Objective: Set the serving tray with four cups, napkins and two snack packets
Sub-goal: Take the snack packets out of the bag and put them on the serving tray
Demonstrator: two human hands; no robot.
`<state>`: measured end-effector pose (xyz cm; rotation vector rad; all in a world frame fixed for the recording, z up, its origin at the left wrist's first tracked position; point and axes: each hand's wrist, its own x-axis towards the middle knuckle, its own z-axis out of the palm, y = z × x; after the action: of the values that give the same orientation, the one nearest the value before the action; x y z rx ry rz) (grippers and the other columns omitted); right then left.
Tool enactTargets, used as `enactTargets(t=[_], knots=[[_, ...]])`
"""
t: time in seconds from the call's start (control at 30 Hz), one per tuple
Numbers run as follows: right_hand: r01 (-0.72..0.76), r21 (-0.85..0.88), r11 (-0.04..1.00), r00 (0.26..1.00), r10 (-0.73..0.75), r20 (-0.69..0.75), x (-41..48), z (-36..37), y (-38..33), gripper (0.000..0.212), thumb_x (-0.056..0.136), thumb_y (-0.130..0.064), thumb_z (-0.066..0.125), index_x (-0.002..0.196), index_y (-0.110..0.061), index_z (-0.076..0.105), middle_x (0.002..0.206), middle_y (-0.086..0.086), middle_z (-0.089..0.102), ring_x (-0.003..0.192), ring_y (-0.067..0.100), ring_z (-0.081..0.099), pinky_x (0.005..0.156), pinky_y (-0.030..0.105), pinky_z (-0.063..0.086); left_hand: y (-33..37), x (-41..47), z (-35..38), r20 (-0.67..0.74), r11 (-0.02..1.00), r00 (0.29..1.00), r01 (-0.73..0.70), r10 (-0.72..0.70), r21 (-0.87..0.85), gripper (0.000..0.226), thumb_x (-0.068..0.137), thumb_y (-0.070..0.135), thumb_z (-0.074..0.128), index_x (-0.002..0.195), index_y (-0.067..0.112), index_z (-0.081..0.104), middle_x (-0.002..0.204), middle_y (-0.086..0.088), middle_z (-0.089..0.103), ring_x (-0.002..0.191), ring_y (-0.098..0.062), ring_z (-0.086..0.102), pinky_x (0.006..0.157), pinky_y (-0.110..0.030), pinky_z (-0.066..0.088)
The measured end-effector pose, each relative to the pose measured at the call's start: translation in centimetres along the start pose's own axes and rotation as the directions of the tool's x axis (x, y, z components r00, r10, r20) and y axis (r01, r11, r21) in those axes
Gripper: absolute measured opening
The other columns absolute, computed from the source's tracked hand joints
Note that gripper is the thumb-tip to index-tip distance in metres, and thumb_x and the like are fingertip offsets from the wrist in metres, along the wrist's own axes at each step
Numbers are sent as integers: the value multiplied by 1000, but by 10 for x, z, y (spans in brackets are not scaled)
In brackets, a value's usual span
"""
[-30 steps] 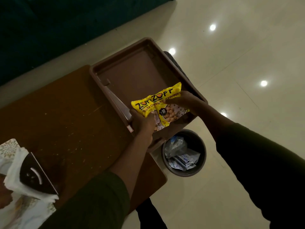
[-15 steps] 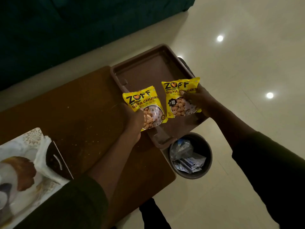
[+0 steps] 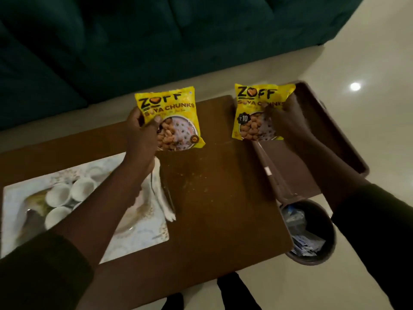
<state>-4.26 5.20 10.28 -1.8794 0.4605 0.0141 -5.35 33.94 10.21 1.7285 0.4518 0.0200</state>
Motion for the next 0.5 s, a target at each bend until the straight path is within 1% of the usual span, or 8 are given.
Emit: enactTargets(t=[0.03,0.07,0.17,0.2,0.27,0.3,0.4,0.5], knots=[[20,29,999,999,-20,29,-4,19,-14,39,92,-13,58,128,-9,44,123,7,61,103,17,61,90,36,55,1,4,-24,-28,1000,1000,-14,14,-13,23,95,11,55,117,16,58,105,4,68,96,-14,68,74,-28,58],[24,42,999,998,-26,59,-9,38,-27,42,92,-16,58,130,-12,43,122,3,62,103,16,62,91,41,54,1,7,-46,-54,999,998,-22,21,-25,23,94,11,56,117,15,59,101,7,69,94,-12,68,70,-23,57],[23,58,998,989,-31,148,-25,94,-58,40,92,-25,56,129,-22,42,123,-1,62,107,19,63,93,52,52,-3,12,-109,-115,998,993,-3,-5,-66,20,94,12,58,113,18,59,96,12,69,88,-4,69,67,-21,56],[28,82,996,985,-41,170,-32,113,-66,39,92,-26,56,129,-22,41,122,-2,63,106,19,64,91,51,53,-6,12,-130,-135,997,991,2,-12,-76,21,94,11,59,114,17,59,96,13,69,86,-2,69,66,-20,56],[14,136,991,979,-41,199,-50,152,-79,42,93,-24,57,130,-18,38,114,-5,62,97,11,65,84,44,57,-15,10,-170,-178,996,984,10,-24,-84,27,93,11,59,120,14,58,98,12,69,88,-3,68,66,-19,56],[-1,152,988,976,-33,216,-60,171,-84,43,93,-23,58,130,-17,35,113,-5,60,96,11,65,83,42,58,-21,8,-189,-201,996,979,21,-38,-87,30,93,10,59,123,12,57,100,9,69,91,-7,68,69,-21,56],[-20,124,992,964,-13,264,-92,223,-88,47,91,-21,62,127,-15,33,123,4,58,108,23,63,89,48,55,-44,1,-241,-238,992,967,68,-91,-103,32,95,8,55,126,5,55,115,-8,67,105,-25,65,82,-36,56],[5,51,999,963,-19,270,-122,269,-80,48,88,-20,66,126,-15,38,117,1,62,102,20,64,87,42,55,-73,-4,-288,-275,991,954,102,-121,-82,33,95,6,54,128,5,55,123,-15,65,110,-29,64,91,-43,53]])
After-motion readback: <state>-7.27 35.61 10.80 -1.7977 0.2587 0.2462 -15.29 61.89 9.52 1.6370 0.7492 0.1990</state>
